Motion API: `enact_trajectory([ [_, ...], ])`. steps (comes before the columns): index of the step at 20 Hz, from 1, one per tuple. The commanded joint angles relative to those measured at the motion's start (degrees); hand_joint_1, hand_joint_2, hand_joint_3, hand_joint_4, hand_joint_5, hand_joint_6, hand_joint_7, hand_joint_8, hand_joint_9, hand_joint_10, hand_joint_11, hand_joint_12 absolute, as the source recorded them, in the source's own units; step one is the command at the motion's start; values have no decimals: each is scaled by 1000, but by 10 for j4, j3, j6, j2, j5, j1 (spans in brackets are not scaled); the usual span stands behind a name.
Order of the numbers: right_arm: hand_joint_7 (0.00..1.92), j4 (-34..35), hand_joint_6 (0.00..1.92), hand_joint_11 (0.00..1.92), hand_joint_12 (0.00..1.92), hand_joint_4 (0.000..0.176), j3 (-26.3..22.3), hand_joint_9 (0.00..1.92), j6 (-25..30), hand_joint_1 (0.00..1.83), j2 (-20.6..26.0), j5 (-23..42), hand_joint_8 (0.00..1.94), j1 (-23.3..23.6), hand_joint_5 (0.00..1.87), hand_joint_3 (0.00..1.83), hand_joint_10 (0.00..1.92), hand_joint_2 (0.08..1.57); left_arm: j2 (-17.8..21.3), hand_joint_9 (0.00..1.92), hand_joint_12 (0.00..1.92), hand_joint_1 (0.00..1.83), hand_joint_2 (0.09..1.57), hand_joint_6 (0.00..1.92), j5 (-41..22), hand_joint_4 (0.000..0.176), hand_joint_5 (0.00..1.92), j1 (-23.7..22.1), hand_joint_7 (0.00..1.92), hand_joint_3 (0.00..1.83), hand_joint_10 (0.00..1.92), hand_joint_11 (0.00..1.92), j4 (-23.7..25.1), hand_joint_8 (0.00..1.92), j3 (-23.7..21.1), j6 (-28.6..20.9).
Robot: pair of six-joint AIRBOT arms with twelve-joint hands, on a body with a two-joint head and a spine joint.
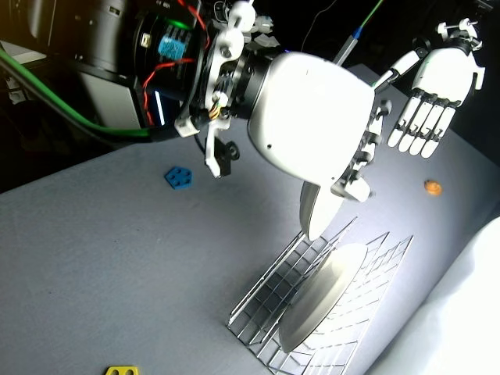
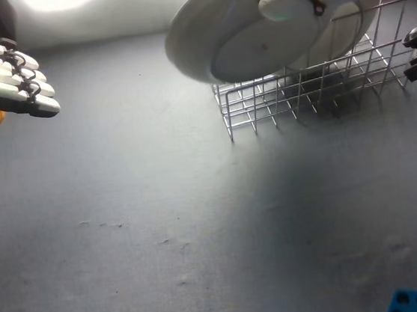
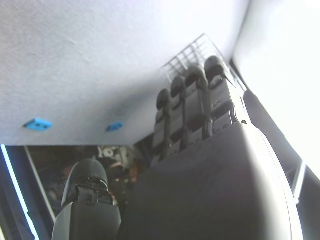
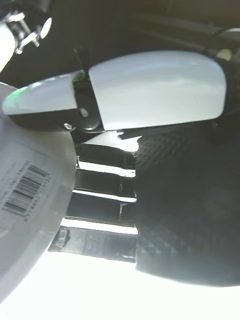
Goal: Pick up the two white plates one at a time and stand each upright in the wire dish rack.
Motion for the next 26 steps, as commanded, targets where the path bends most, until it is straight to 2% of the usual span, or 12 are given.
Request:
enact_trajectory([
  [1,987,-4,1003,677,1051,30,4,1186,9,1215,4,55,964,6,985,0,10,1118,2,130,165,0,1138,0,-6,0,170,-6,162,0,0,0,-43,0,4,-2],
  [4,960,-4,1049,641,1065,30,15,1173,8,1207,4,53,1009,-1,955,2,3,1130,1,111,158,0,1136,0,-6,0,151,-6,143,0,0,0,-43,1,4,-1],
  [5,959,-4,1046,656,1072,26,19,1172,7,1209,4,54,999,-4,965,0,3,1129,1,107,156,0,1138,0,-6,0,150,-6,137,0,0,0,-43,0,4,-1],
  [13,997,-45,998,673,1068,28,29,1196,5,1218,1,74,939,-23,993,0,11,1113,-1,91,112,0,1135,2,-5,0,146,-7,126,0,1,0,-45,1,-11,10],
  [15,983,-57,1037,654,1071,28,30,1177,5,1213,-1,79,962,-28,969,2,2,1121,-1,109,113,0,1136,7,-5,0,159,-7,147,0,8,6,-45,9,-17,15],
  [20,972,-70,1043,646,1089,30,51,1181,6,1210,-20,96,978,-47,965,0,3,1126,-1,143,228,0,1139,0,-4,0,202,-7,182,0,0,0,-49,0,-30,30],
  [23,993,-70,1001,650,1090,31,65,1189,7,1215,-34,93,956,-47,986,0,7,1117,-2,102,174,0,1150,0,-4,0,174,-2,141,3,0,0,-56,0,-36,36],
  [25,961,-70,1053,618,1111,31,74,1161,16,1207,-41,93,1010,-45,951,4,2,1130,-3,111,182,0,1149,0,-4,0,174,5,150,0,3,0,-58,3,-44,37],
  [26,993,-70,998,641,1103,31,78,1178,22,1215,-43,92,961,-44,984,0,9,1117,-3,105,167,0,1151,0,-4,0,171,8,143,1,0,0,-58,0,-49,38],
])
